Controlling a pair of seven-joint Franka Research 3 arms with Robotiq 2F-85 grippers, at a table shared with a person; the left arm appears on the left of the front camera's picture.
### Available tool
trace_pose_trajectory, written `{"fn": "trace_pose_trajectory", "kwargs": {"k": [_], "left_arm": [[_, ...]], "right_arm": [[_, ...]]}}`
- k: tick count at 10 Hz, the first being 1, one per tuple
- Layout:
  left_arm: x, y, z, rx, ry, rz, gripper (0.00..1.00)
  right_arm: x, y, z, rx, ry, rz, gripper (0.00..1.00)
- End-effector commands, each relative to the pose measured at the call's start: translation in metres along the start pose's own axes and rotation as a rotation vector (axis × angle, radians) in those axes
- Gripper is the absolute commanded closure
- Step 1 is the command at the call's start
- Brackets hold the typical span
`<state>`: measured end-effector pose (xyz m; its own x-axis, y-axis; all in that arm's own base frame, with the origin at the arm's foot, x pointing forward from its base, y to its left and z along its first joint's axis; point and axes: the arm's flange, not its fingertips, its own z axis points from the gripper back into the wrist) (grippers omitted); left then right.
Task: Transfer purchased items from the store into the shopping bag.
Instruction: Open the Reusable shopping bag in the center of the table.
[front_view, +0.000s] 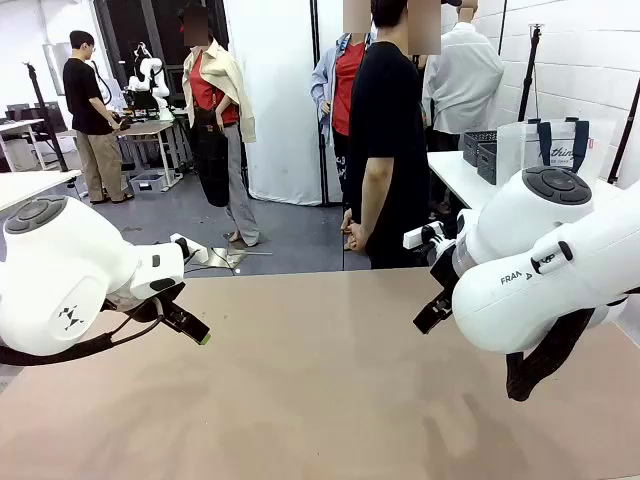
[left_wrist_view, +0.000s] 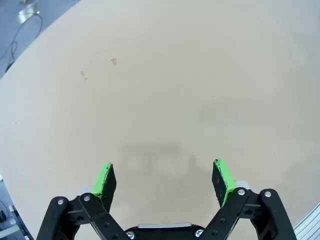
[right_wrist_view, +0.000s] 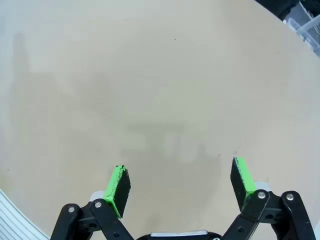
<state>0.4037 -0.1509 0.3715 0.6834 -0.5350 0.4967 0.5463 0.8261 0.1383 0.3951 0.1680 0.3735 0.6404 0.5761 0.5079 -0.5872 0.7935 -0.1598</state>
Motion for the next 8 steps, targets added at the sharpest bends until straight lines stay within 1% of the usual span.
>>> {"fn": "trace_pose_trajectory", "kwargs": {"k": [1,8], "left_arm": [[0.0000,0.0000,0.0001,0.000,0.000,0.000,0.00],[0.0000,0.0000,0.0001,0.000,0.000,0.000,0.00]], "right_arm": [[0.0000,0.0000,0.0000,0.000,0.000,0.000,0.00],[0.0000,0.0000,0.0000,0.000,0.000,0.000,0.00]]}}
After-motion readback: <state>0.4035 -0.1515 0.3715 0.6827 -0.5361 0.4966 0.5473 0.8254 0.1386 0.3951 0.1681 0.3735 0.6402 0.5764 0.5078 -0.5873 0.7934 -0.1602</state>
